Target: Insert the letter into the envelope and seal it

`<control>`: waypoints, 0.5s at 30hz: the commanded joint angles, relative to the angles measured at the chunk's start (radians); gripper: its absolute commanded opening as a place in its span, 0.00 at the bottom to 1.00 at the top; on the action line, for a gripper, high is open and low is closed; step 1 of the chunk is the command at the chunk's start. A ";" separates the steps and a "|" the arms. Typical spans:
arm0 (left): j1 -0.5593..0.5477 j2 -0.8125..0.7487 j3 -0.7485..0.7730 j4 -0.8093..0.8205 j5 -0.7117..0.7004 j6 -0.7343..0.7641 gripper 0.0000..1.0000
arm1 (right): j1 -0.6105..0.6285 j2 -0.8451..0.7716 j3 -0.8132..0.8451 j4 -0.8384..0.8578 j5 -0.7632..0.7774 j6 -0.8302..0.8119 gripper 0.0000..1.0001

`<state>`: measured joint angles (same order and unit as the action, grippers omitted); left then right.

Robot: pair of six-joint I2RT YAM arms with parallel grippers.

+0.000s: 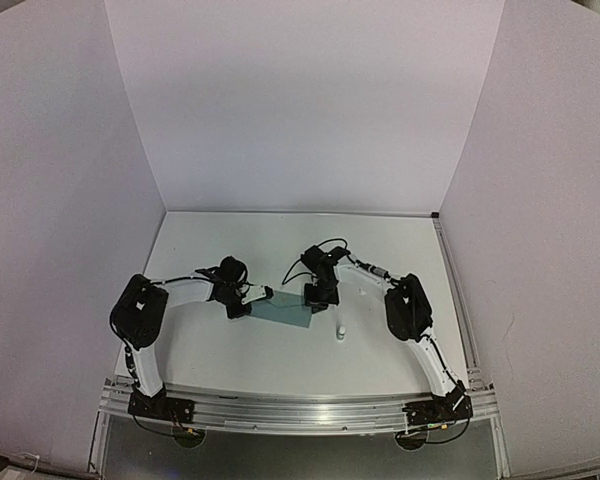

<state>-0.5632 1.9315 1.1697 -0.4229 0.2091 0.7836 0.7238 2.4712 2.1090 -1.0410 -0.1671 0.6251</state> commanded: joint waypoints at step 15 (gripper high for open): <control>-0.012 -0.022 0.001 -0.071 0.019 -0.032 0.00 | -0.007 0.041 0.057 0.068 0.031 -0.030 0.00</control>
<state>-0.5632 1.9266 1.1690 -0.4463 0.2089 0.7607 0.7114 2.5013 2.1624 -1.0170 -0.1499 0.6064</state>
